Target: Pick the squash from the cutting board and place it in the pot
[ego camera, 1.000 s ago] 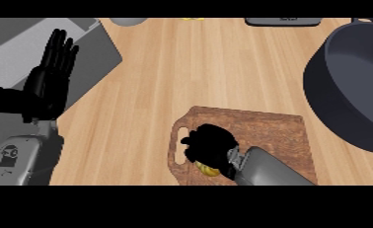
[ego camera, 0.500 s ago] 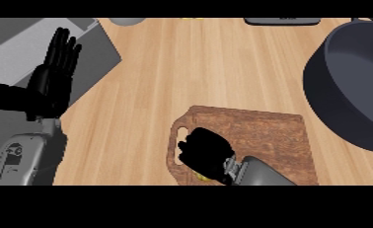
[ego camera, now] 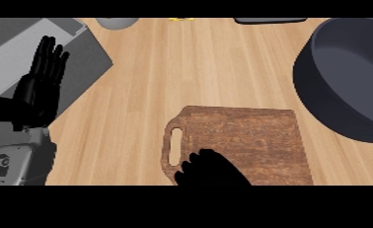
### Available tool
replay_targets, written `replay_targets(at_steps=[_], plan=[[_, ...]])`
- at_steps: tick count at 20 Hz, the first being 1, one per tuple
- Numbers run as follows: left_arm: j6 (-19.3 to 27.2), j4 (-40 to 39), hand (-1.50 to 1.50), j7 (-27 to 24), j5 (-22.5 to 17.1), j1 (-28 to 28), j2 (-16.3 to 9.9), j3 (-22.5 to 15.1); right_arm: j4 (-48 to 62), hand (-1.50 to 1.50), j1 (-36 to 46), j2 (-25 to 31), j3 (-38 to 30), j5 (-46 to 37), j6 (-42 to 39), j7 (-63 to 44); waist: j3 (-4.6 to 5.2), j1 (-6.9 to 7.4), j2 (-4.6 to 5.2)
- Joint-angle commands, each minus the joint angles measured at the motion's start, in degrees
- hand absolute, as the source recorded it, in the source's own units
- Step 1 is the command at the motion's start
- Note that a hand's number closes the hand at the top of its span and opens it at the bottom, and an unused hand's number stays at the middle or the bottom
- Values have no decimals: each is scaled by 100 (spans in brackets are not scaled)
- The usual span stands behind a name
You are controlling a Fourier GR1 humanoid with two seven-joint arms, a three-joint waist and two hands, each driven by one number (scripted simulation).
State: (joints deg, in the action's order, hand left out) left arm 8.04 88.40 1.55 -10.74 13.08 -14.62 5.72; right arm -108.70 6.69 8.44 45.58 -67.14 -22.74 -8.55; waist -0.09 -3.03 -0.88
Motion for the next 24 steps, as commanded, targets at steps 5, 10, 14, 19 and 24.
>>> replay_targets(at_steps=[5,10,14,19,24], plan=[[39,165,0,181,37,-41,2,-49,-2535,150,-1404,379,-463,-707,1129,-1106,4,13,10],[-81,-24,0,-59,44,-6,113,-134,-3504,150,-1734,600,-1700,-442,1697,-1047,1,133,87],[-26,-61,0,32,78,173,70,-76,-4118,150,-2028,748,-2557,112,1727,-992,3,130,85],[-101,105,0,-63,32,-39,93,-65,-3606,150,-2188,1017,-4277,1183,1797,-402,-6,168,90],[-98,118,0,-106,84,-187,146,-110,-2434,150,-1684,1351,-5874,2137,1610,240,-3,207,83]])
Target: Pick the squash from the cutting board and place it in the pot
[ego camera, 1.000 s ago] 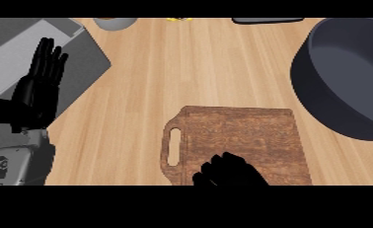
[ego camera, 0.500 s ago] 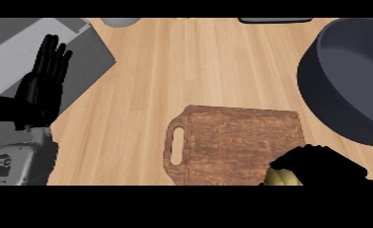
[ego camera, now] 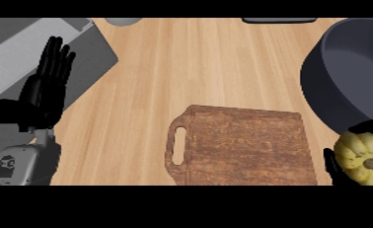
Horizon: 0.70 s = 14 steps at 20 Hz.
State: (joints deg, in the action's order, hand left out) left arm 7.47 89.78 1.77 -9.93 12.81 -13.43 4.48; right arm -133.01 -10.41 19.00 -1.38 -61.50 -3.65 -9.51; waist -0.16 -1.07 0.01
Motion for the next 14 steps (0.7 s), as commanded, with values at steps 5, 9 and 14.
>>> replay_targets(at_steps=[5,9,14], plan=[[-80,-210,0,-205,87,25,55,-43,2084,150,768,834,-2518,2720,-102,1437,4,84,11],[115,58,0,159,181,103,190,-198,3724,150,1392,1391,-2869,2992,-126,2338,7,155,16],[-115,-425,0,-146,131,321,101,-43,5704,150,2005,2060,-3065,3051,-58,3579,9,164,41]])
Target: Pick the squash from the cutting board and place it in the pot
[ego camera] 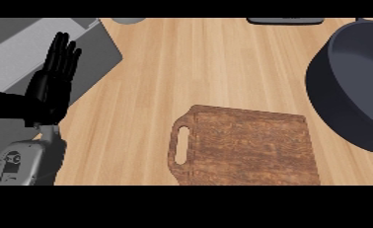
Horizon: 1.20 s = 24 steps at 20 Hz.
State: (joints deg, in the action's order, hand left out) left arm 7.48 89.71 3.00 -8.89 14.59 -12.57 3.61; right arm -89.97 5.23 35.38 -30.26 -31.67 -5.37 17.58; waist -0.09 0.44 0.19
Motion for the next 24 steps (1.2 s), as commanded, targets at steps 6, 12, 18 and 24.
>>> replay_targets(at_steps=[6,12,18,24], plan=[[-152,-391,0,-247,45,154,54,65,3468,150,1618,476,293,-567,972,1549,0,90,25],[-198,-304,0,-238,72,66,63,29,4727,150,1965,608,556,-755,437,1472,1,93,22],[-105,-164,0,131,34,346,76,52,6001,-150,2627,682,791,-826,-80,2125,-7,129,37],[-62,-14,0,253,63,291,-2,157,6235,-150,2918,569,466,-311,-296,2891,-4,63,6]])
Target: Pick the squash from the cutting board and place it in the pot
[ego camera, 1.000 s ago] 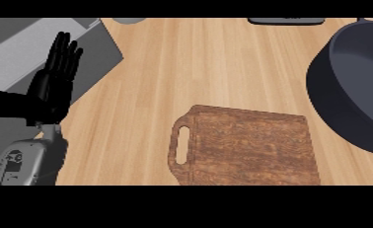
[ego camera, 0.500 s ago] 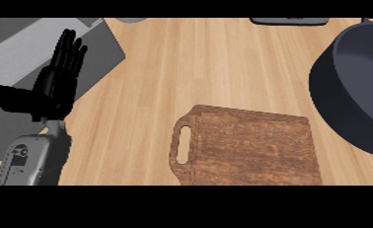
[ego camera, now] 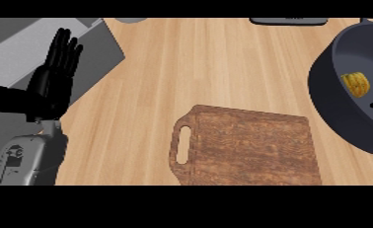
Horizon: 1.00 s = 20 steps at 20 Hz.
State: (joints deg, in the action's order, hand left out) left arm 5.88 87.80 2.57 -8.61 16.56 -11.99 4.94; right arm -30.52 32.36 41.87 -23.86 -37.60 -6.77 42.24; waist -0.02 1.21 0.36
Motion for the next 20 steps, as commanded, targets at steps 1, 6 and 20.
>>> replay_targets(at_steps=[1,6,20], plan=[[133,-211,0,-199,200,46,140,-81,346,-150,186,-155,-286,403,-66,604,-9,-48,2],[19,115,0,188,5,65,-50,58,665,-150,533,117,-864,1111,-1006,-172,-5,-36,-25],[125,196,0,-80,223,-223,310,-223,1916,-150,553,1530,-2076,2324,-2185,-255,-29,60,40]])
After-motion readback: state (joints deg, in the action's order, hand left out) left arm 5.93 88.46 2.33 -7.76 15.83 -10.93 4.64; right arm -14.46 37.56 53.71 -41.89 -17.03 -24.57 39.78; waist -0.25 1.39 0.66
